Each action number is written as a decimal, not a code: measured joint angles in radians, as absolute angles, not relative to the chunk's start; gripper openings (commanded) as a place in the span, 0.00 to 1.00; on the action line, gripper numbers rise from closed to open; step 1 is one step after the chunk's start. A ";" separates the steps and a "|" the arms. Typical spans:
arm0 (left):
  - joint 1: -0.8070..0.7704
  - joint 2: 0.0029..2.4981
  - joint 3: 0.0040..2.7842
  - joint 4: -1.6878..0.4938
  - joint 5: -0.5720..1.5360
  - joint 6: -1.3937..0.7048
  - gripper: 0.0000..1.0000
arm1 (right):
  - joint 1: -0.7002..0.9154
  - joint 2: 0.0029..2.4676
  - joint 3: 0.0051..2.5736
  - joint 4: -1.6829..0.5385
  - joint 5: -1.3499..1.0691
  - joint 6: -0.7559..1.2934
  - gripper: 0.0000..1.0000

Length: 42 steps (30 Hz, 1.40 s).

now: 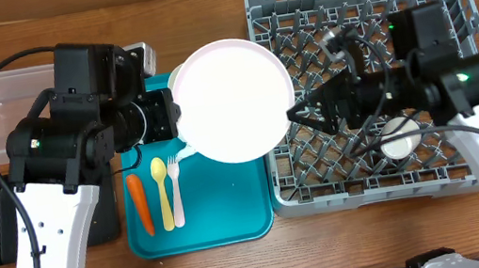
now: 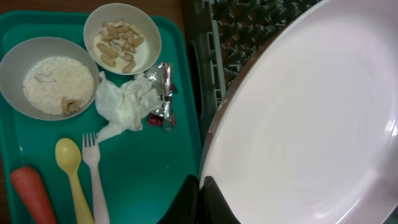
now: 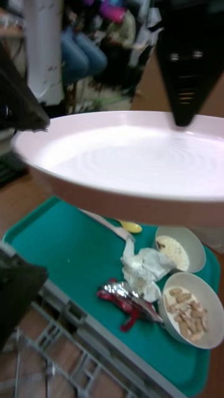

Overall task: Sort waste into correct bins and load items into the dishwasher rack
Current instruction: 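Lift the plate and hand it to the right gripper, then place the plate upright in the rack's right side with the right gripper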

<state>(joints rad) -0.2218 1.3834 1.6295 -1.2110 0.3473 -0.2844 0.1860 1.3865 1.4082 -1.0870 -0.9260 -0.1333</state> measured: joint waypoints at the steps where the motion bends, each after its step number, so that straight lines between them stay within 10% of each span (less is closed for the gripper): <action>1: -0.227 1.383 1.630 -1.209 0.356 -0.284 0.04 | 0.195 1.397 1.408 -1.072 -0.936 -0.132 0.55; 9: -0.299 1.382 1.631 -1.200 0.367 -0.280 0.04 | 0.229 1.425 1.408 -1.030 -0.955 -0.116 0.15; 13: -0.300 1.382 1.634 -1.205 0.356 -0.274 0.44 | 0.225 1.424 1.420 -1.066 -0.848 -0.068 0.05; 24: -0.300 1.381 1.933 -1.456 0.107 -0.278 0.79 | 0.128 1.415 1.517 -1.203 -0.083 0.188 0.05; 42: -0.300 1.303 2.370 -1.632 -0.014 -0.280 0.94 | 0.124 1.599 1.518 -1.093 0.616 -0.015 0.05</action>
<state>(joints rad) -0.2996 1.3029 2.3703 -1.6321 -0.0135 -0.2798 0.1242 1.5986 1.5185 -1.0927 0.6155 -0.0154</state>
